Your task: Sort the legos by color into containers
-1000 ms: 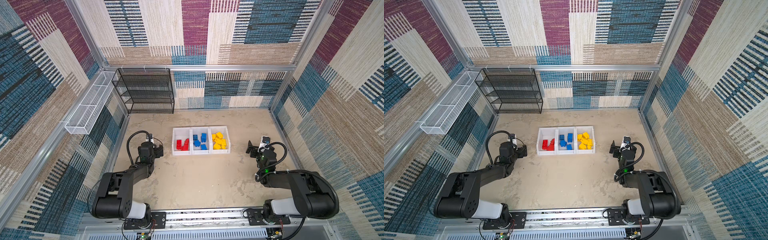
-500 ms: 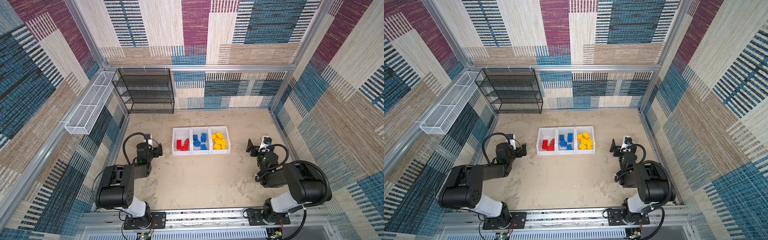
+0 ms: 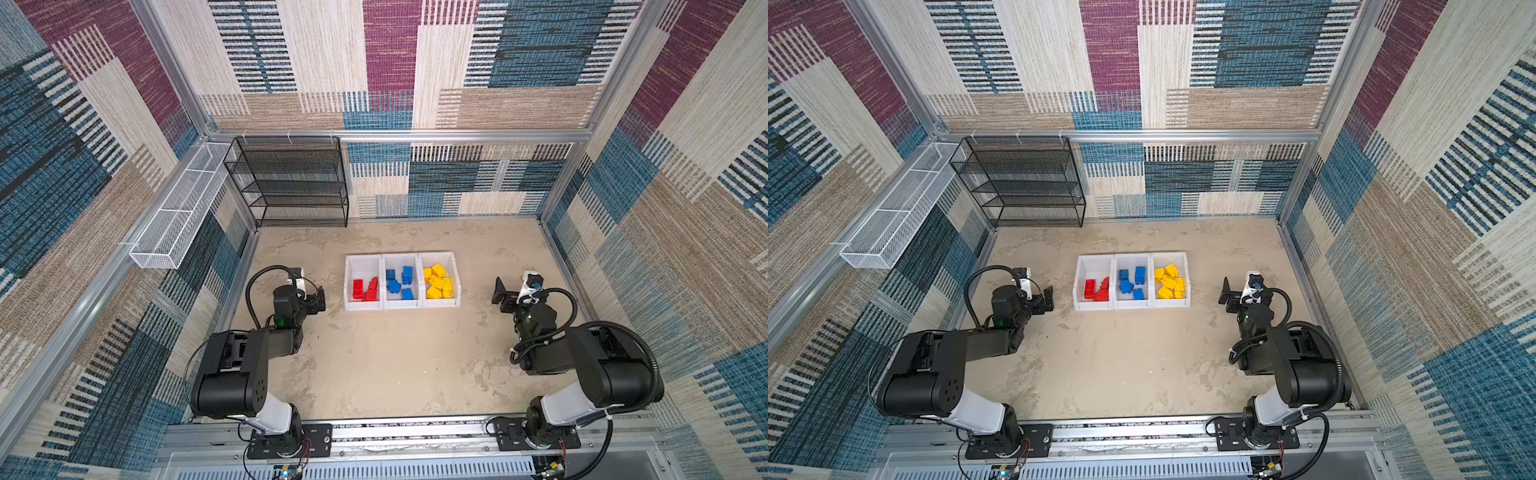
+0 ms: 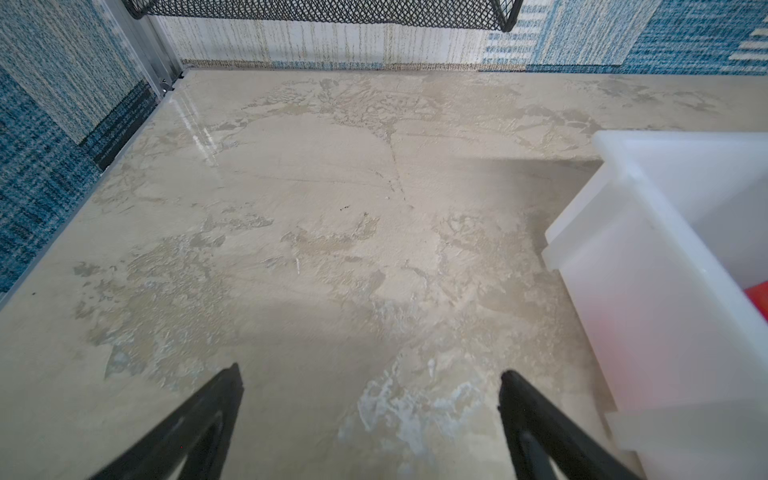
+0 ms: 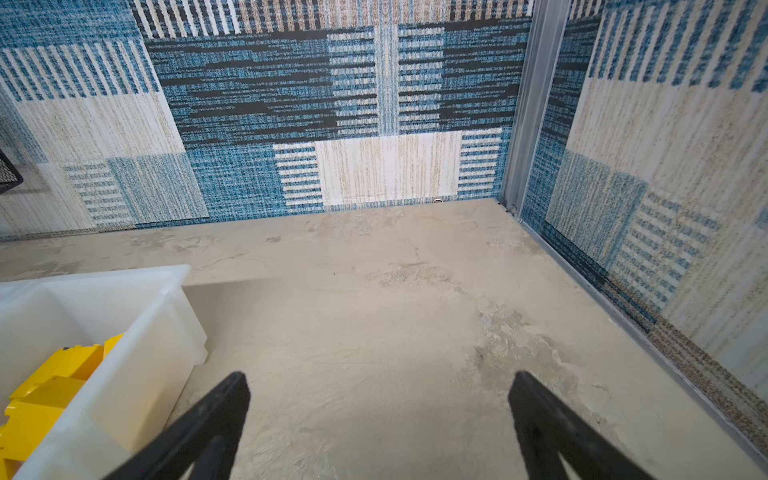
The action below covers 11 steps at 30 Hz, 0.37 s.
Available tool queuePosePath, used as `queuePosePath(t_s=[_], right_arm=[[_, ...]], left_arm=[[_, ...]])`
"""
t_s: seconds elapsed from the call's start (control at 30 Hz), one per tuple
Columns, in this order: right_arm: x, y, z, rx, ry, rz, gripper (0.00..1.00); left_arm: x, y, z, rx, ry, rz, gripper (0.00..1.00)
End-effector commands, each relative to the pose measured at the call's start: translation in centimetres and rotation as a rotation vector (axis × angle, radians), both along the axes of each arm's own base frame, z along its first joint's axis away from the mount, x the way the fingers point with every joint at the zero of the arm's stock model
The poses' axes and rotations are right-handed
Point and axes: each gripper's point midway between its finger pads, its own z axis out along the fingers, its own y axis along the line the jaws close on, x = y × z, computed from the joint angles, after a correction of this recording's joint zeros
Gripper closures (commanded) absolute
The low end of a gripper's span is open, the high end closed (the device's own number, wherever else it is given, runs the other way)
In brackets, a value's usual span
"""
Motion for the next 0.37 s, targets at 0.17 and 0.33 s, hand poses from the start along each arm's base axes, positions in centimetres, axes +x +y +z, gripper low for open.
queuePosePath(t_s=[0.17,0.33], right_arm=[[0.06,0.01,1.01,-0.001,-0.04,0.002,0.0],[0.03,0.0,1.02,-0.001,-0.041,0.001,0.0]], left_arm=[[0.65,-0.14,0.79,-0.002,-0.034,-0.016,0.01],[0.44,-0.14,1.14,0.0,-0.049,-0.018,0.01]])
